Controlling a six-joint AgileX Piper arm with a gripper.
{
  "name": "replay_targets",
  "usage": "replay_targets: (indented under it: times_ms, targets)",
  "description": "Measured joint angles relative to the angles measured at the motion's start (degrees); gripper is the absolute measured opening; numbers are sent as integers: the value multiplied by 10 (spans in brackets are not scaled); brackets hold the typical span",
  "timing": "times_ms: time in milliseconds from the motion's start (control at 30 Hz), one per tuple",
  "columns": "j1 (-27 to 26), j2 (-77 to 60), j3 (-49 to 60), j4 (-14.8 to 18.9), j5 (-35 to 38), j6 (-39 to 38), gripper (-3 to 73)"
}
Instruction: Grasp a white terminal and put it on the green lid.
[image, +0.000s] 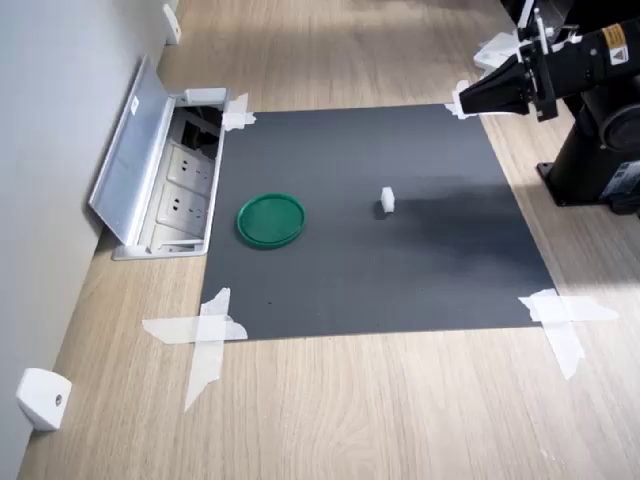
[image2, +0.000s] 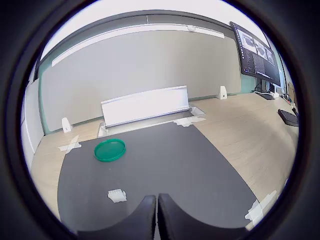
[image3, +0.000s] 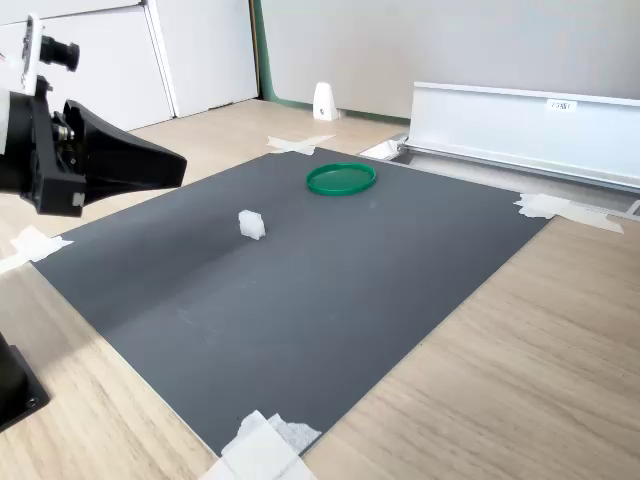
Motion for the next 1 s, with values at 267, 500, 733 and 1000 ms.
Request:
replay_targets:
  times_ms: [267,500,733,1000]
  targets:
    - [0,0,0,0,0,0,-9]
    - [0,0,0,0,0,0,-9]
    - [0,3,-16,0,2,0,-9]
    - [0,183,-96,-65,8,0,-9]
